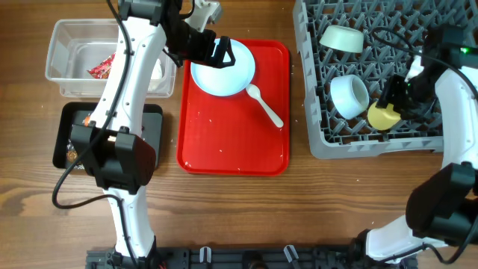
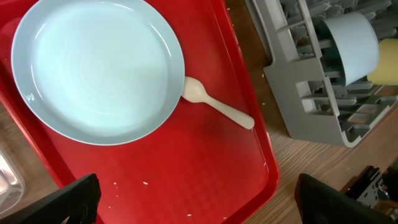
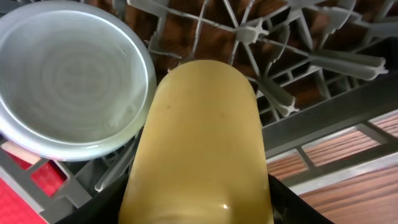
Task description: Sort waste into correct bins and load items into the dishwasher rack
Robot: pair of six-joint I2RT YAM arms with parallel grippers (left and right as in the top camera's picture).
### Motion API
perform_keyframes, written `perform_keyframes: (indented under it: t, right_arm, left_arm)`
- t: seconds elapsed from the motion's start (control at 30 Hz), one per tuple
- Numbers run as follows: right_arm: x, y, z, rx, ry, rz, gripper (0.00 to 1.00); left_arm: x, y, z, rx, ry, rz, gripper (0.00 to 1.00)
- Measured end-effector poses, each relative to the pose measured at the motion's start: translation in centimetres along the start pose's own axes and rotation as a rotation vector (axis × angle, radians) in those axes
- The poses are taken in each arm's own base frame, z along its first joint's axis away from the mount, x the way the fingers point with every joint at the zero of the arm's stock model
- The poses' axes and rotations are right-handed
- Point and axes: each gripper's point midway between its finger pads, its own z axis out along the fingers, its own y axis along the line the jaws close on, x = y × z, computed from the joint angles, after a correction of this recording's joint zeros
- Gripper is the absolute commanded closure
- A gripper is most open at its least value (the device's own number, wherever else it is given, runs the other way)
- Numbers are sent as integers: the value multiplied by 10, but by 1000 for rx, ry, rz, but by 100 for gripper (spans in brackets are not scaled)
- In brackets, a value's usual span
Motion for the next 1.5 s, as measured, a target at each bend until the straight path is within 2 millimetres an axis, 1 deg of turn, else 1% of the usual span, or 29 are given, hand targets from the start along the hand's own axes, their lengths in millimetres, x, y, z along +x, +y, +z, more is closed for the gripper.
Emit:
perform_keyframes:
  t: [0.03,0.1,0.17,0.5,0.57,0.67,0.7,0.73,0.8,0.87,0.9,0.93,1.0,1.03,1.1,1.13,1.2,1.27,1.3,1.33,1.37,1.4,1.47,1.5]
  right_arm:
    - [-1,-1,0,-1,-3,5,43]
    - [-1,-2,0,-1,-3,11,20]
    - [-1,-3,0,-3,-2,22,14]
    - [0,3,0,-37,5,24,13]
    - [2,10,-1,-75,14,5,13]
    - [-1,29,-14,-176,-10,-69,15]
    - [-1,37,-20,-204,-29,-101,16]
    - [1,53,-34,-241,-70,-164,18]
    - [1,92,-58,-297,-180,-296,20]
    - [6,135,-72,-351,-253,-418,20]
    - [8,161,-77,-380,-295,-486,20]
    - [22,196,-81,-417,-317,-580,21]
    - [29,230,-86,-444,-373,-654,21]
    - [32,239,-84,-449,-375,-674,21]
    - [39,260,-68,-452,-355,-717,22]
    - [41,269,-54,-447,-333,-734,22]
    - [43,281,-24,-429,-284,-763,25]
    - [45,288,7,-408,-229,-779,27]
    - [45,291,23,-399,-205,-792,29]
    - [46,292,39,-386,-177,-799,32]
    - [47,293,57,-374,-148,-801,35]
    - [49,291,70,-362,-121,-802,37]
    - [48,292,85,-355,-105,-804,44]
    - [47,293,95,-351,-96,-807,47]
  left_arm:
    - [0,0,0,0,0,0,0]
    - [0,0,0,0,0,0,0]
    - [0,0,0,0,0,0,0]
    - [0,0,0,0,0,0,0]
    - [0,0,0,0,0,0,0]
    - [0,0,0,0,0,0,0]
    - [0,0,0,0,0,0,0]
    - [0,0,0,0,0,0,0]
    - [0,0,0,0,0,0,0]
    - [0,0,0,0,1,0,0]
    - [0,0,0,0,0,0,0]
    - [0,0,0,0,0,0,0]
    - [0,0,0,0,0,0,0]
    - [2,0,0,1,8,-4,0]
    - [7,-1,0,4,28,-15,0]
    - [8,-1,0,3,31,-17,0]
    - [10,2,0,-15,39,-30,0]
    - [12,13,-3,-48,42,-109,0]
    - [14,25,-9,-64,39,-166,0]
    - [16,41,-16,-81,27,-234,0]
    - [18,62,-26,-97,7,-313,0]
    - [22,90,-41,-121,-21,-406,0]
    - [29,120,-57,-146,-52,-494,0]
    - [35,141,-69,-164,-75,-552,0]
